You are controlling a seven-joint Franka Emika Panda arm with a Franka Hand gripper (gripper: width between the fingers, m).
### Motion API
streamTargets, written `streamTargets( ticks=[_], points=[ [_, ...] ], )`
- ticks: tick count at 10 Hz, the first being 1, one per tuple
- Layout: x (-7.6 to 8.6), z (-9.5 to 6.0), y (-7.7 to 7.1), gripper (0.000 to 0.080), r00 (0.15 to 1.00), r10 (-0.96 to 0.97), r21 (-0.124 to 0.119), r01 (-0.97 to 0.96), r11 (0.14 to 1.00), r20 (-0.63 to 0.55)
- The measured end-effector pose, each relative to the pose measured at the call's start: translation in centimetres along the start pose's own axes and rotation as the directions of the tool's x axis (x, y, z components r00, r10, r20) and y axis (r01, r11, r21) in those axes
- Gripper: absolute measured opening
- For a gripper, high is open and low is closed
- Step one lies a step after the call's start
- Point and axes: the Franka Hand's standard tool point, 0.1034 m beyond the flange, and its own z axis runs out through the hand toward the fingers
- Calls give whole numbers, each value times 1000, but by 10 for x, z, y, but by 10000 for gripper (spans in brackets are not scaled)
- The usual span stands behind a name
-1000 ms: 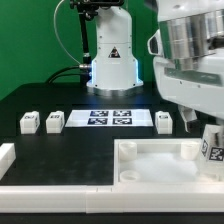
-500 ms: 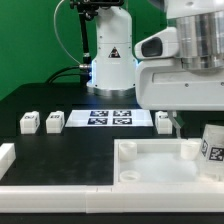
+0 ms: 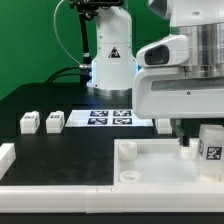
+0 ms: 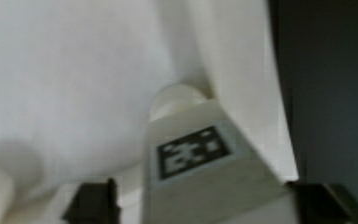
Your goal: Assemble one leg
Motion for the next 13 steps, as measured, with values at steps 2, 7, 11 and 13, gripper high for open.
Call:
streamTargets(
  ticks=[2, 7, 11, 13],
  points=[
    [-1, 0, -1, 292, 989, 145, 8, -145, 989, 5],
    [0, 1, 2, 292, 512, 858, 82, -857, 509, 26],
    [-1, 1, 2, 294, 633, 774, 75, -772, 631, 12],
    [1, -4, -8, 385, 911, 413, 7, -413, 911, -2]
  ],
)
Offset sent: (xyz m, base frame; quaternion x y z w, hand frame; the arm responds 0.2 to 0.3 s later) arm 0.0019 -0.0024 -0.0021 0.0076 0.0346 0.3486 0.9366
